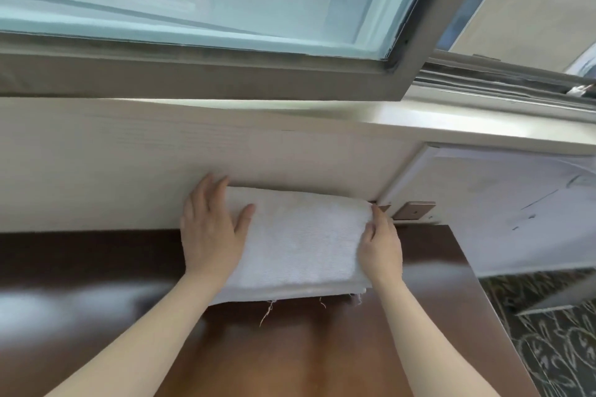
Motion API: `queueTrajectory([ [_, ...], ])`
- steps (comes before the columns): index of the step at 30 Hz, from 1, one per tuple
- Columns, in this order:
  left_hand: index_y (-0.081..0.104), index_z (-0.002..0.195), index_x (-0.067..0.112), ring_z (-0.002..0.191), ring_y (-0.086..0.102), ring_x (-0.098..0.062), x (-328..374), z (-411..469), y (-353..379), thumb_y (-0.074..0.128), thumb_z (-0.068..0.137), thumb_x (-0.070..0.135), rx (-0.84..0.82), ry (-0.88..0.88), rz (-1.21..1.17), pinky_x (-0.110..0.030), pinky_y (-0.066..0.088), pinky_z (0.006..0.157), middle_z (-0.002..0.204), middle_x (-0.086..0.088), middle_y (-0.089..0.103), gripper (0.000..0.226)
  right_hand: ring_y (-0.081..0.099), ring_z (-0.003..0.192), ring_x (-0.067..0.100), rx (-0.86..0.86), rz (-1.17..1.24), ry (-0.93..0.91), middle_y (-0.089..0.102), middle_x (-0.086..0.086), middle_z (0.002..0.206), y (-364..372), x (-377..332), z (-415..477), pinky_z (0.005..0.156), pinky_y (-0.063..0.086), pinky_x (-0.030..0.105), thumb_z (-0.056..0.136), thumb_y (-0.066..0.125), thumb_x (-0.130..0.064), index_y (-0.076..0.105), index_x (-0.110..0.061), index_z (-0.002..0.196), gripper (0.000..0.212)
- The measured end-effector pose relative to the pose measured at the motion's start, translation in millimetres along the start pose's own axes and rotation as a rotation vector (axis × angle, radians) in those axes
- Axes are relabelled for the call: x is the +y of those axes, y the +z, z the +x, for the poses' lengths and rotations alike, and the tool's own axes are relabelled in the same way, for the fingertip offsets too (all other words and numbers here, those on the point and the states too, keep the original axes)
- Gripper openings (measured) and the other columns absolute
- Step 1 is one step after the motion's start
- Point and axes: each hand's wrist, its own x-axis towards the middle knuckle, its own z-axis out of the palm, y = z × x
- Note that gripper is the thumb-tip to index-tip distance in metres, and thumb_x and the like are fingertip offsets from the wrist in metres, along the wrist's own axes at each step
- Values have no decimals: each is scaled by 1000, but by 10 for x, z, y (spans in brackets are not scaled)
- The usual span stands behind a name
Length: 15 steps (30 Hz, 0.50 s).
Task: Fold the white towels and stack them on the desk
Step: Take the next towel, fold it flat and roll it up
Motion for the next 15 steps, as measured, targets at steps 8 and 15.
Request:
queueTrajectory([
  [8,36,152,28,149,25,-29,483,-326,490,29,97,56,-366,393,384,-51,17,118,160,-3,32,61,10,153,23,-216,-345,-495,21,0,164,278,-217,-178,121,-4,50,100,18,-53,22,-29,156,61],
  [15,34,152,33,149,24,-28,279,-15,420,25,93,69,-359,277,512,-49,12,121,159,0,34,70,21,149,29,-231,-374,-530,31,1,159,296,-91,233,119,-5,52,98,14,-63,29,-34,152,64],
])
